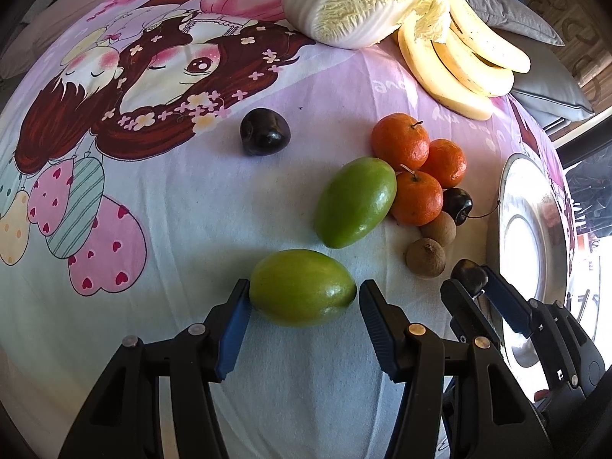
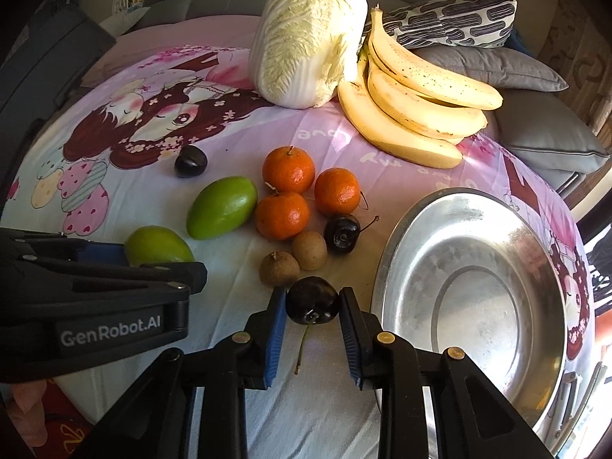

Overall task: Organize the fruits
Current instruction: 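Carry the cherry into the steel bowl with the right tool while the left tool drops the green fruit in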

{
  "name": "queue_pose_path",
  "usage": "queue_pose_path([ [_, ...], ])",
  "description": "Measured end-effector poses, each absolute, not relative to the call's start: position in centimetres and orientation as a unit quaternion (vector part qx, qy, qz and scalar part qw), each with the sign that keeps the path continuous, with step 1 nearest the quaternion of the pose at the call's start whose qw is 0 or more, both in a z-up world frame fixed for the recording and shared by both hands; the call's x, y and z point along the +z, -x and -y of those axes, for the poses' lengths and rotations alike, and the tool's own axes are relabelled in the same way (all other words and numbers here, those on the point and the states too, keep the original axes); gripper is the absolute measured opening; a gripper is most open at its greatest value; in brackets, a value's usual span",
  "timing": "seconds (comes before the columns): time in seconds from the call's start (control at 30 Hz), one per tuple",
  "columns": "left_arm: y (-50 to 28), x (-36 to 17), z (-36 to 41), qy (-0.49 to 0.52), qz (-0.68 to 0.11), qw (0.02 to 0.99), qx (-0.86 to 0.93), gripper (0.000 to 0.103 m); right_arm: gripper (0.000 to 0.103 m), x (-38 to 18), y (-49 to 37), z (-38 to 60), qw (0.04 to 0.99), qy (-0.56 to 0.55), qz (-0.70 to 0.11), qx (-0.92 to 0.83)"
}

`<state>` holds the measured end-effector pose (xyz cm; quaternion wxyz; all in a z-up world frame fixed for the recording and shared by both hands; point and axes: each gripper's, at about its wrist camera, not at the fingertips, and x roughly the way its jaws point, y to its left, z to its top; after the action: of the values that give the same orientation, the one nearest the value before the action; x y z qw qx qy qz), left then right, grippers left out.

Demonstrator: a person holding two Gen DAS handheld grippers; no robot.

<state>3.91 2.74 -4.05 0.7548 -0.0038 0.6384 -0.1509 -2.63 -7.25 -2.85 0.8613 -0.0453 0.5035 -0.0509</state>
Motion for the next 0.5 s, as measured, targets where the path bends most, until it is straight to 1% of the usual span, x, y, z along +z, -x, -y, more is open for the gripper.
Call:
queue_pose_path([
  [0.03,-3.9,-4.0,-2.7,0.002,-0.637,0.756,-0.15,0.057,0.03,-2.8,2.6,7.3,0.862,0.045,-0.503,-0.052],
  [0.3,-3.8,-3.4,-2.7,0.004,-0.628,0.763,-0.151,0.056,0.03,-2.4,2.8,7.5,0.867,0.036,-0.495,-0.049],
  [0.5,-3.5,-1.9,-2.9,0.007,-0.611,0.777,-0.153,0.056,0.03,-1.6,3.2,7.6,0.874,0.024,-0.483,-0.041],
])
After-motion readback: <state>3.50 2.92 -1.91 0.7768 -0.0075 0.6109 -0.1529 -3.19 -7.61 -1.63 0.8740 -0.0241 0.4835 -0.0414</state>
